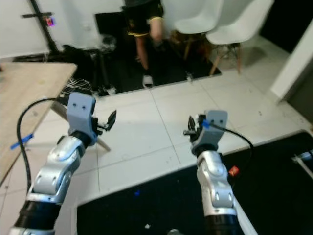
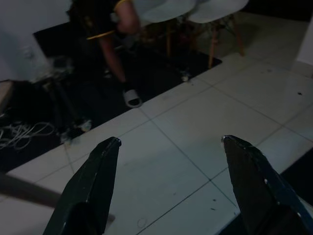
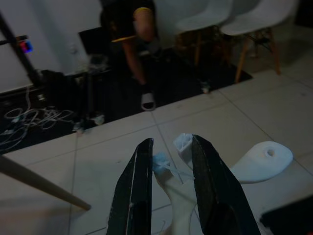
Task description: Picking trash to rubbish bin
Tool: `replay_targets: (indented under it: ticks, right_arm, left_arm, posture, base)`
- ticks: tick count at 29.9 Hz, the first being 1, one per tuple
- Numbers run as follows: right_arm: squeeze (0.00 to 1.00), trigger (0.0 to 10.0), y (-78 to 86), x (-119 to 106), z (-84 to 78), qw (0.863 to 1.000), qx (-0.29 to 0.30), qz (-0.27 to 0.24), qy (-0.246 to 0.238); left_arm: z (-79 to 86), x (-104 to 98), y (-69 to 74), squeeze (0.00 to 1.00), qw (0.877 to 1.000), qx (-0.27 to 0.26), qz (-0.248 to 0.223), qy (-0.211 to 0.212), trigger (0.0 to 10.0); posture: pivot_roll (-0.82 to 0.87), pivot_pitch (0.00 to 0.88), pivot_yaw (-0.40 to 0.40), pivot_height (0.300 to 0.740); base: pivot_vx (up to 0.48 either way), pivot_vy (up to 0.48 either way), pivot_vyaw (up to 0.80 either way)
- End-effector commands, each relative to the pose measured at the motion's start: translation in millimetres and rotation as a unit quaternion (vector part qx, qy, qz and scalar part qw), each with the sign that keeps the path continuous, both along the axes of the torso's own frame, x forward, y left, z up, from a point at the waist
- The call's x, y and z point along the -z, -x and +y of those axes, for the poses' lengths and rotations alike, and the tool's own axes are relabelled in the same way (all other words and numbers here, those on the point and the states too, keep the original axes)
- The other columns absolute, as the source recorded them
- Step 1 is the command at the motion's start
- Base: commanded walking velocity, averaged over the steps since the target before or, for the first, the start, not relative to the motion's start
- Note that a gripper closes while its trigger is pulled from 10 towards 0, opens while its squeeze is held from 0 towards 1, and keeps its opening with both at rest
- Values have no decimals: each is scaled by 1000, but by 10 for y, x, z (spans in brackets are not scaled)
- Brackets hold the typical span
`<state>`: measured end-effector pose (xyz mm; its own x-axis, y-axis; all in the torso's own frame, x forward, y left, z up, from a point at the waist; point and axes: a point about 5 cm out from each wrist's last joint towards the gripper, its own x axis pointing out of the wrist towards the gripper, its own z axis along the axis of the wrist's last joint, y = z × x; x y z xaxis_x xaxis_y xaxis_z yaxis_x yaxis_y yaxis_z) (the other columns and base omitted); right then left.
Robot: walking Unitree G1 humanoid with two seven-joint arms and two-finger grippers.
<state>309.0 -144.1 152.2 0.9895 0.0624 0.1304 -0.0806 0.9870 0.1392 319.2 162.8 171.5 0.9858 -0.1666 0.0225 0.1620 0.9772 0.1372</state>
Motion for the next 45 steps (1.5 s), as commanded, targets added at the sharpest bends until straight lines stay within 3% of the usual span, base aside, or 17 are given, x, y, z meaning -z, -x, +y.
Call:
replay_targets:
  ticks: [1, 45]
  right_arm:
    - [0, 10000, 17, 41, -12, 1000, 1, 6, 0]
    - [0, 10000, 1, 39, -14, 1000, 0, 8, 0]
  left_arm:
    - [-3, 34, 7, 0, 1000, -1, 5, 1, 10000]
    - [-18, 18, -3, 0, 1000, -3, 4, 8, 10000]
  posture:
    - [4, 104, 59, 740]
    - [4, 137, 47, 740]
  base:
    - [0, 0, -800]
    - [0, 0, -800]
